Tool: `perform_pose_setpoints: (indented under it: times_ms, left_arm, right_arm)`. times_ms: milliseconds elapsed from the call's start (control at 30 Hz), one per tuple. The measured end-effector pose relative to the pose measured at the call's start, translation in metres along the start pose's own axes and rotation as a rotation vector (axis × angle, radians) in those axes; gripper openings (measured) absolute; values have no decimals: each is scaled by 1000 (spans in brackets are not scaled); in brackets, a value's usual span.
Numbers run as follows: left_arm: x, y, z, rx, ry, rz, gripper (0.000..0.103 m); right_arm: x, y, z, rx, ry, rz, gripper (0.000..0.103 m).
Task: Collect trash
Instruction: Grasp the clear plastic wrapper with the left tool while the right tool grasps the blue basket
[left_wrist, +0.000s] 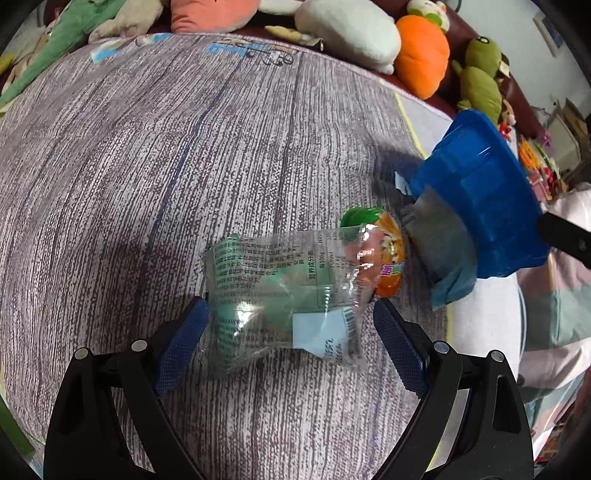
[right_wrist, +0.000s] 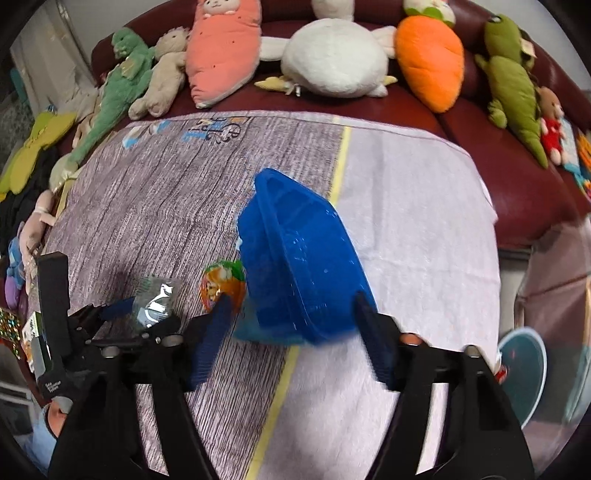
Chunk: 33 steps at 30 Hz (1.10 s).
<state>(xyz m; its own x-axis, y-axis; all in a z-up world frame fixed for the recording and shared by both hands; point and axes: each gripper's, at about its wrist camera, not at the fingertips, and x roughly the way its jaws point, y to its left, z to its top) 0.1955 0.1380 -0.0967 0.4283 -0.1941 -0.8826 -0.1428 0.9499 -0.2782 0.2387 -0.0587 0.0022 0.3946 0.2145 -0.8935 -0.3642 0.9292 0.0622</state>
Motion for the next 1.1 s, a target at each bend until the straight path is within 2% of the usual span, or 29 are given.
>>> perform_pose_setpoints:
  times_ms: [133,200,267,333,500,733,867,1100]
  left_arm:
    - [1,0,1,11,-20,3,91]
    - [1,-2,2,20,-28,7,87]
    - [0,-7,2,43,-40,33,78]
    - [-3,-9,3,51,-59,44,68]
    - [-15,-10,3,31,-84,34,63]
    - [-41,-21,-3,34,-112,-47,63]
    - [-54,-43,-6,72,-126,-62,63]
    - [-65,-107,-12,179,-132,-108,63]
  right_arm:
    - [20,2,8,-9,28,25,51]
    - [28,3,9,-15,36,39,40]
    - [36,6,9,-24,52,61,19]
    - [41,9,5,-32,73,85,10]
    - [25,5,-2,-15,29,92,10]
    - [-8,-16,-9,24,-29,99,10]
    - [-25,-36,-19,68,-54,100,10]
    - [-59,-87,-44,159,-103,81,10]
